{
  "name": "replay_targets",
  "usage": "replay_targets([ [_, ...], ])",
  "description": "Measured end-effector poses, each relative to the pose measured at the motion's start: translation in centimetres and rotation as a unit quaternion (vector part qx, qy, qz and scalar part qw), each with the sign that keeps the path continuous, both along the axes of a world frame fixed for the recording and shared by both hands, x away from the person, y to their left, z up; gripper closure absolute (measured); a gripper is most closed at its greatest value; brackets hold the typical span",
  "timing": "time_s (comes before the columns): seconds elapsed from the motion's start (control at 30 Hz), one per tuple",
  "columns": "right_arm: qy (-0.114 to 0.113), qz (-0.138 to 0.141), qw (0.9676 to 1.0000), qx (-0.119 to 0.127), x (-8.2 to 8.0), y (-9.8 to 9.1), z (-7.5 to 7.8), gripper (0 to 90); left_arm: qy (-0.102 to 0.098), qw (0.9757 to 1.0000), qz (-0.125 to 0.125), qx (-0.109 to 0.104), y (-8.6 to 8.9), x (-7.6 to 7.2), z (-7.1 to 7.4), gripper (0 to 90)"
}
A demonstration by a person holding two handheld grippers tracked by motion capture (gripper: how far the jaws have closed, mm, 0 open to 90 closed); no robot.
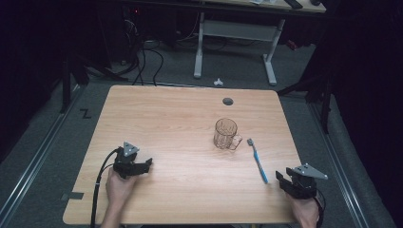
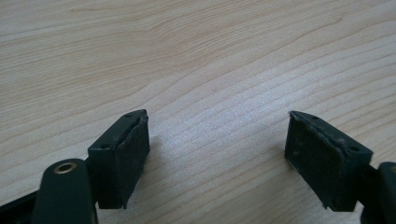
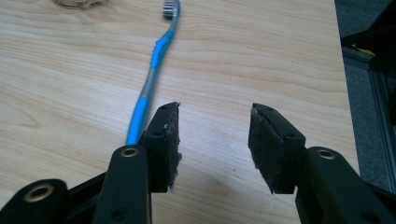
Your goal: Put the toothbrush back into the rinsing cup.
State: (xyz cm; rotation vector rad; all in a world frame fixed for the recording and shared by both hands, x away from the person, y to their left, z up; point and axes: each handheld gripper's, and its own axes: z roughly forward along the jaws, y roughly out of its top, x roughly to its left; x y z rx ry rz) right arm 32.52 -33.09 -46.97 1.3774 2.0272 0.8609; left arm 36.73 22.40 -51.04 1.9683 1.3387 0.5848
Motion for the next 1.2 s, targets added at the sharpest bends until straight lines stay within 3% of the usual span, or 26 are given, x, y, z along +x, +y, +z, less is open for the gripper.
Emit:
replay_targets([
  [0.3, -0.011, 0.019, 0.9998, 0.002, -0.7, 1.2, 0.8, 59.2, 0.0, 1.0, 0.001, 0.0, 0.0, 0.0, 0.0, 22.7],
  [0.43, 0.002, 0.03, 0.9994, 0.016, -0.5, 1.6, 1.1, 58.4, 0.0, 1.0, 0.001, 0.0, 0.0, 0.0, 0.0, 22.7],
  [0.73, 0.014, 0.053, 0.9985, -0.01, 0.2, 3.4, 1.8, 54.5, -0.001, 1.0, 0.001, 0.0, 0.0, 0.0, 0.0, 23.3],
  [0.93, 0.021, 0.059, 0.9979, -0.014, 0.9, 4.1, 2.2, 53.2, -0.001, 1.0, 0.001, 0.0, 0.0, 0.0, 0.0, 23.2],
  [1.2, 0.029, 0.066, 0.9967, -0.037, 2.1, 5.5, 2.8, 56.5, -0.001, 1.0, 0.0, -0.001, 0.0, 0.0, 0.0, 23.5],
])
